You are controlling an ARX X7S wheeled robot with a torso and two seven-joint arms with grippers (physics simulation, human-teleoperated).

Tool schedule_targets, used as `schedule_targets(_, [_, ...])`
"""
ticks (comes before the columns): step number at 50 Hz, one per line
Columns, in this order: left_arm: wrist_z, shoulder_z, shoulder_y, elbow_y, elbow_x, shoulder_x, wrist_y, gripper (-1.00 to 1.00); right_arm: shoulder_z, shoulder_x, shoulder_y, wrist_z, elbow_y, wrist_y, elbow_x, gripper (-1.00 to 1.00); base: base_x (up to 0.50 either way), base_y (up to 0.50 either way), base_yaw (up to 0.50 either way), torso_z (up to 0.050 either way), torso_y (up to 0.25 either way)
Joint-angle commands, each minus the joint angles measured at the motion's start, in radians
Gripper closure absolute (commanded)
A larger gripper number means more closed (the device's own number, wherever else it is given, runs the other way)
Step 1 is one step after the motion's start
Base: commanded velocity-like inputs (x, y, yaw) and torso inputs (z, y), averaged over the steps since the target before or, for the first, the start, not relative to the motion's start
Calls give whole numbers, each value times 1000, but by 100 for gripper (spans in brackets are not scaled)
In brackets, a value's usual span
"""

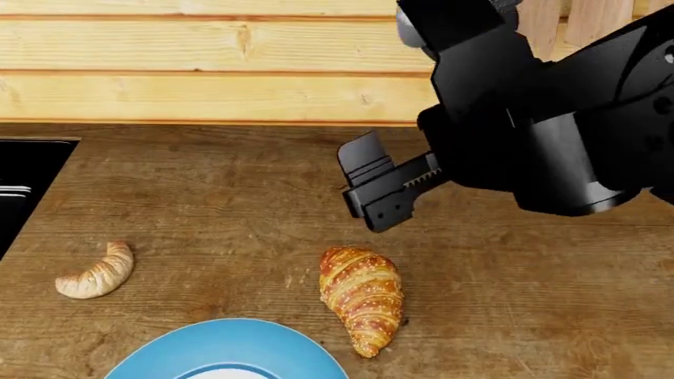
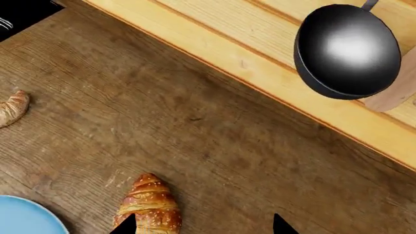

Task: Place the pastries on the plates.

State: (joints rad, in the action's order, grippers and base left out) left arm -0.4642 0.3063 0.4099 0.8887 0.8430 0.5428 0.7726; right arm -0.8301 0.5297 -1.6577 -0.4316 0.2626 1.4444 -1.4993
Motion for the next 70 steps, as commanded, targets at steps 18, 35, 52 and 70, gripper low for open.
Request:
schedule_targets(18, [-2, -8, -12, -5, -6, 9, -18, -100, -106, -67, -28, 154, 107, -74, 103, -100, 0, 0, 0, 0, 0])
schedule_targets(35, [-30, 19, -28, 28, 44, 21, -2, -100, -188, -126, -11, 270, 162, -95, 155, -100, 0, 0, 0, 0, 0])
schedule_targets(52, [-51, 15, -39, 41, 56, 23, 1, -100, -285, -183, 20, 398, 283, -163, 251, -100, 0, 0, 0, 0, 0])
schedule_targets(70, [-64, 20, -52, 52, 80, 27, -4, -100, -300, -238, 70, 427, 341, -217, 267, -100, 0, 0, 0, 0, 0])
